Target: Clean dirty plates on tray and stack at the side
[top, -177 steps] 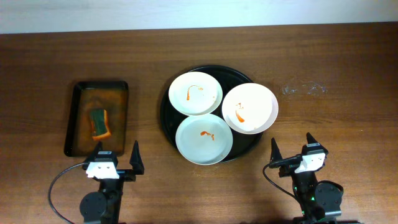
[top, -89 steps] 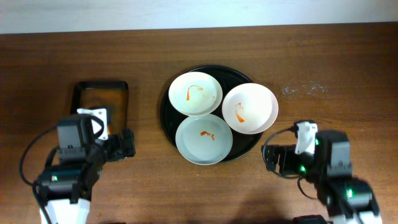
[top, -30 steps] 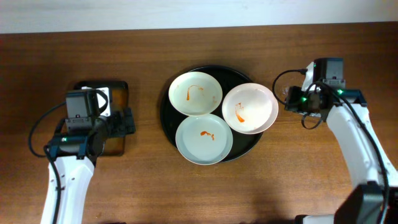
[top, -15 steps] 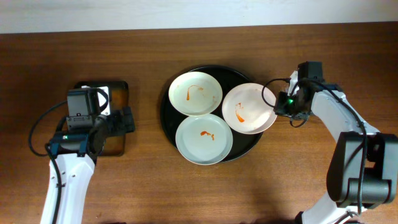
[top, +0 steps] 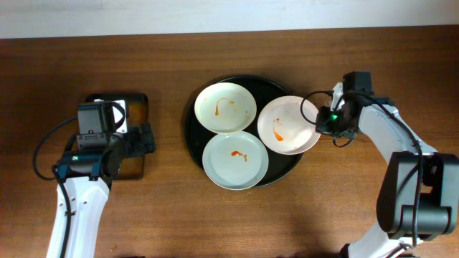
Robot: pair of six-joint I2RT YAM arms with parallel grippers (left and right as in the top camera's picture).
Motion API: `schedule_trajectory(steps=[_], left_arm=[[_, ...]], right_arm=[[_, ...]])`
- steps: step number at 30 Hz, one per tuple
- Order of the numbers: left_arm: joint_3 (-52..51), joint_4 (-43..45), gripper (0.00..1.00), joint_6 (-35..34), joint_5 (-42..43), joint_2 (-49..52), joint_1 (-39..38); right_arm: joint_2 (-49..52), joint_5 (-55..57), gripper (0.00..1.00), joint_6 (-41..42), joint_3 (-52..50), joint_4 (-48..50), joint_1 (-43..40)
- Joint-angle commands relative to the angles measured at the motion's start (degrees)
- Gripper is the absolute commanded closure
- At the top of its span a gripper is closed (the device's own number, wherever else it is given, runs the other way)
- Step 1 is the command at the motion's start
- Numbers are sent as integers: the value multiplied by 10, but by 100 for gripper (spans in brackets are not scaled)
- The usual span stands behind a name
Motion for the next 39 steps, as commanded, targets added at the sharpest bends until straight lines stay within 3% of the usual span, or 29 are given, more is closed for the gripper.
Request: schedule_trajectory(steps=[1, 5, 8, 12, 14, 20, 21, 22, 27, 29, 37, 39], left_arm=[[11, -2, 7, -6, -6, 3, -2], [11, -2, 10, -6, -7, 4, -2], [11, 12, 40, -6, -12, 14, 4], [11, 38, 60, -5, -15, 42, 38], [11, 57, 65, -5, -15, 61, 51], [11, 97, 64, 16, -17, 151, 77], [11, 100, 52, 15, -17, 166, 81], [11, 105, 48, 16, -17, 182, 87], [11, 130, 42, 13, -17, 235, 119], [11, 147, 23, 13, -17, 248, 132], [11, 187, 23, 13, 3, 268, 140], [11, 189, 29, 13, 3, 277, 140]], right_arm=[[6, -8, 96, -3, -6, 0, 17], [6, 0, 96, -3, -6, 0, 30], [6, 0, 96, -3, -6, -5, 29], [6, 0, 96, -3, -6, -5, 29], [6, 0, 96, -3, -6, -5, 29], [6, 0, 96, -3, -6, -5, 29], [6, 0, 96, -3, -6, -6, 29], [6, 0, 96, -3, -6, -6, 29], [6, 0, 96, -3, -6, -10, 29], [6, 0, 96, -3, -6, -10, 29], [6, 0, 96, -3, -6, -14, 29], [6, 0, 96, -3, -6, -16, 29]])
